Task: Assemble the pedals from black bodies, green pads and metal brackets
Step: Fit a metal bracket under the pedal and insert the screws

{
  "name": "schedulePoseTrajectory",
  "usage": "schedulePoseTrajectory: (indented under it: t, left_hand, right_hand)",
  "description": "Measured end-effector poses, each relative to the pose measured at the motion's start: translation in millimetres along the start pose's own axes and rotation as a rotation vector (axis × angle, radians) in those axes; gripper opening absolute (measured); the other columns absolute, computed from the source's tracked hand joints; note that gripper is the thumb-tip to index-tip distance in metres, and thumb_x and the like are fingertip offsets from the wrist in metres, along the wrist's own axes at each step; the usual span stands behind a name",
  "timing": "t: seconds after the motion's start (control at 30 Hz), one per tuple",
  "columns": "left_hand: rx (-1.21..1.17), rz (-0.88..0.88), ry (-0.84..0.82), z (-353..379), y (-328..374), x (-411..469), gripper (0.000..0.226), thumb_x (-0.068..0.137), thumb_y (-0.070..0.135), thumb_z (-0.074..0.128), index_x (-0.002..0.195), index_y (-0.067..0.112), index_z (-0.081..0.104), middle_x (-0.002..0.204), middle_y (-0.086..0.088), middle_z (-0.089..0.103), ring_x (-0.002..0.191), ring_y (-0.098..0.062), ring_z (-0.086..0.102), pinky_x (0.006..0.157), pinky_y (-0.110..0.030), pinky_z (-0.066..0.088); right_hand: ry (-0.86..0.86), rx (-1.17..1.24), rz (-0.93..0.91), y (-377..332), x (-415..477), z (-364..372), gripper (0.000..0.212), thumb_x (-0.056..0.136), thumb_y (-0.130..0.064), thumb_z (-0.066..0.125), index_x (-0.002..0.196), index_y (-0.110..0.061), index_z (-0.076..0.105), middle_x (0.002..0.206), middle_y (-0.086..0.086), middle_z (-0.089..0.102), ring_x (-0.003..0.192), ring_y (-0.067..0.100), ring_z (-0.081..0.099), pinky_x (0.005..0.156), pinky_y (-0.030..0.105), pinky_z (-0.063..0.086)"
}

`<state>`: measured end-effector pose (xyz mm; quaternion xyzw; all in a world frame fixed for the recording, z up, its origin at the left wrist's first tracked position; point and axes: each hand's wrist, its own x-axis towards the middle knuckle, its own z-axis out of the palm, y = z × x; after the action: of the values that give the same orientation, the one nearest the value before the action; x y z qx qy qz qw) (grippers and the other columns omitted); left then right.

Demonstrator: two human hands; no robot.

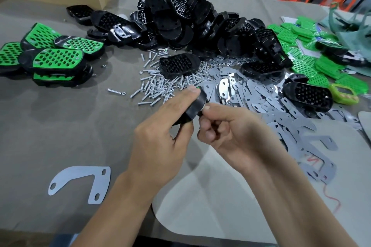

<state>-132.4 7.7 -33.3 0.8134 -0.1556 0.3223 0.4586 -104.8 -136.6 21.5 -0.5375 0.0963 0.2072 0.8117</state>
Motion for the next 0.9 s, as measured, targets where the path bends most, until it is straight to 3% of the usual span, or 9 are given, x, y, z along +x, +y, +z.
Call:
schedulePoseTrajectory:
  t: [0.13,0.23,0.33,0.5,0.67,0.73,0.8,0.87,0.9]
  left_hand:
    - [-0.008,-0.038,0.016,-1,-2,-1,0.062,0.086,-0.003,0.066,0.142,0.021,0.059,0.141,0.029,0.052,0.129,0.003,0.057,0.107,-0.012,0.042]
    - [0.005,-0.016,0.02,1,-3,-1,0.063,0.087,-0.003,0.066,0.144,0.021,0.058,0.142,0.029,0.052,0.129,0.003,0.058,0.106,-0.012,0.042]
    - [0.025,0.039,-0.012,0,-4,0,0.063,0.086,-0.007,0.065,0.142,0.019,0.057,0.144,0.023,0.051,0.134,0.001,0.054,0.11,-0.015,0.041]
    - [-0.012,0.05,-0.039,-2,-3,1,0.063,0.085,-0.011,0.064,0.14,0.02,0.057,0.144,0.022,0.051,0.137,0.001,0.051,0.114,-0.017,0.038]
    - [-0.025,0.059,-0.046,-2,-4,3,0.062,0.085,-0.011,0.064,0.138,0.02,0.059,0.144,0.015,0.056,0.137,-0.005,0.053,0.115,-0.024,0.039]
    - [0.019,0.11,-0.06,-1,-6,5,0.057,0.085,-0.01,0.065,0.134,0.019,0.064,0.142,0.008,0.061,0.137,-0.008,0.054,0.116,-0.036,0.041]
    - [0.074,0.19,-0.086,-1,-10,7,0.05,0.087,-0.01,0.066,0.126,0.02,0.07,0.137,0.006,0.065,0.137,-0.014,0.055,0.116,-0.043,0.038]
    - [0.08,0.243,-0.123,2,-13,6,0.045,0.087,-0.012,0.065,0.118,0.018,0.076,0.132,0.007,0.067,0.136,-0.018,0.056,0.119,-0.043,0.034]
    - [0.068,0.252,-0.135,4,-13,4,0.044,0.086,-0.015,0.065,0.114,0.017,0.079,0.131,0.006,0.068,0.136,-0.019,0.057,0.121,-0.043,0.033]
  right_hand:
    - [0.125,-0.424,-0.386,7,-4,-2,0.005,0.079,-0.007,0.069,0.074,-0.006,0.072,0.062,0.009,0.068,0.053,0.016,0.051,0.054,0.024,0.043]
    - [0.2,-0.569,-0.536,11,-6,1,0.012,0.085,-0.004,0.068,0.075,-0.009,0.072,0.057,0.002,0.067,0.049,0.007,0.053,0.055,0.018,0.041]
    - [0.198,-0.347,-0.408,16,-6,7,0.022,0.09,0.006,0.061,0.07,-0.003,0.067,0.056,0.008,0.059,0.05,0.011,0.046,0.051,0.017,0.035]
    - [0.051,0.072,-0.045,12,-4,6,0.015,0.093,0.006,0.053,0.083,0.004,0.063,0.058,0.009,0.051,0.049,0.015,0.04,0.052,0.025,0.03]
    - [-0.07,0.072,-0.07,15,-5,-4,0.012,0.098,-0.005,0.055,0.093,-0.003,0.066,0.07,0.009,0.06,0.061,0.016,0.05,0.058,0.023,0.044]
    - [-0.065,0.118,-0.062,17,-3,-9,0.021,0.1,-0.021,0.056,0.095,-0.004,0.068,0.079,0.012,0.065,0.067,0.02,0.058,0.064,0.027,0.051]
    - [-0.117,0.161,-0.022,16,-2,-16,0.042,0.097,-0.04,0.054,0.109,-0.003,0.069,0.101,0.016,0.072,0.086,0.025,0.069,0.077,0.036,0.058]
    - [-0.198,0.154,0.015,14,-2,-21,0.051,0.095,-0.035,0.057,0.13,0.002,0.062,0.124,0.02,0.069,0.107,0.029,0.07,0.088,0.044,0.058]
    - [-0.198,0.175,0.027,15,-2,-23,0.051,0.093,-0.026,0.061,0.133,0.005,0.058,0.124,0.021,0.069,0.107,0.029,0.071,0.085,0.043,0.059]
